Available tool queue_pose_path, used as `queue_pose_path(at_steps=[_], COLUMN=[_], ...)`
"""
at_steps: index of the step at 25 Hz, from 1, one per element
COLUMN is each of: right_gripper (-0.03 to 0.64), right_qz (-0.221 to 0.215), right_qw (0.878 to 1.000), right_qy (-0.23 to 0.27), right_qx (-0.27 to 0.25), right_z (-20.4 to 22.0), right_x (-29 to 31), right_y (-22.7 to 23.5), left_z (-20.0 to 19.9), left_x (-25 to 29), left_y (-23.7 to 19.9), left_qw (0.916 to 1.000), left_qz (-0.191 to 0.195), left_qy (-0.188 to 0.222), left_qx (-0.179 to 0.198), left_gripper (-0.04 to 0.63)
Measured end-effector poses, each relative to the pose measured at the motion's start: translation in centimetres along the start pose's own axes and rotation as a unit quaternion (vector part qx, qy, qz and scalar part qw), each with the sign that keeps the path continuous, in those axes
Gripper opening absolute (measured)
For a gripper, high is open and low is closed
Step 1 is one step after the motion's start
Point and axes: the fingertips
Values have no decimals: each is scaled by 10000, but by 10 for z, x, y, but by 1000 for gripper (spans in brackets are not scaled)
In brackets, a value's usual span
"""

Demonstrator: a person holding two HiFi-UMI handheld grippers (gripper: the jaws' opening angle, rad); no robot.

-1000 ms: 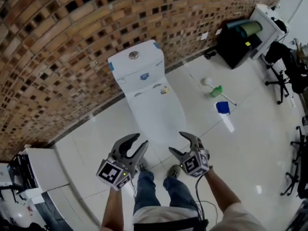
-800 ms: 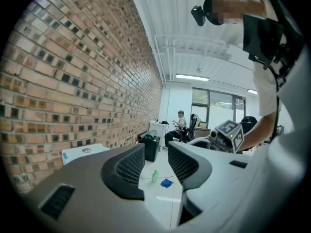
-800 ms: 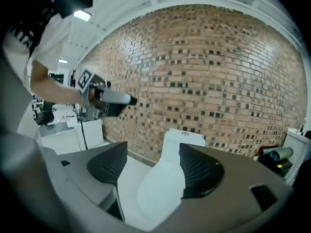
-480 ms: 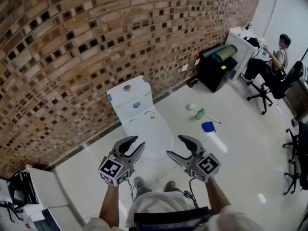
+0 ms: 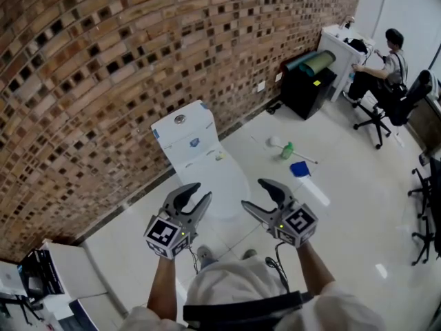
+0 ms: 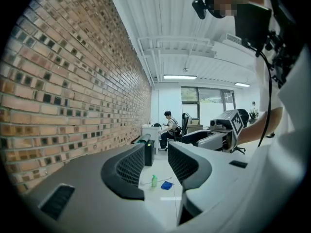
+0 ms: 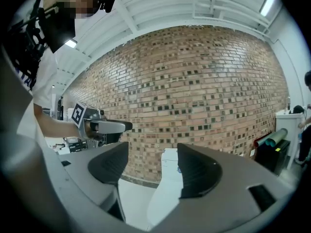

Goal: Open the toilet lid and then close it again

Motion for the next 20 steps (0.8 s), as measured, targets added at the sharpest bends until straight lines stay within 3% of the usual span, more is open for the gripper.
queue_pose_path(at_steps=[7,16,20], right_gripper=[330,330,330], right_qz=[-27,-148,-107], right_qw=[10000,9999,9998], right_qy=[-57,80,60], right_qx=[-54,20,155], right_z=[-4,-5,-2], right_x=[4,2,-5], right_y=[-2,-3,1], left_z=[9,-4,-7], left_x=[1,-2,-5], left_y=[1,-3,5], left_qw=[9990,9994,9995], left_qz=[-136,-328,-277], left_qy=[-432,36,-55], left_qx=[-60,-94,-133], left_gripper=[138,141,141])
Point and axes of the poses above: the fingertips, and each gripper's own axes: x forward along the fingers, y to its right, z out of its underside, and after that the axes turned 14 degrees about x, right-handed
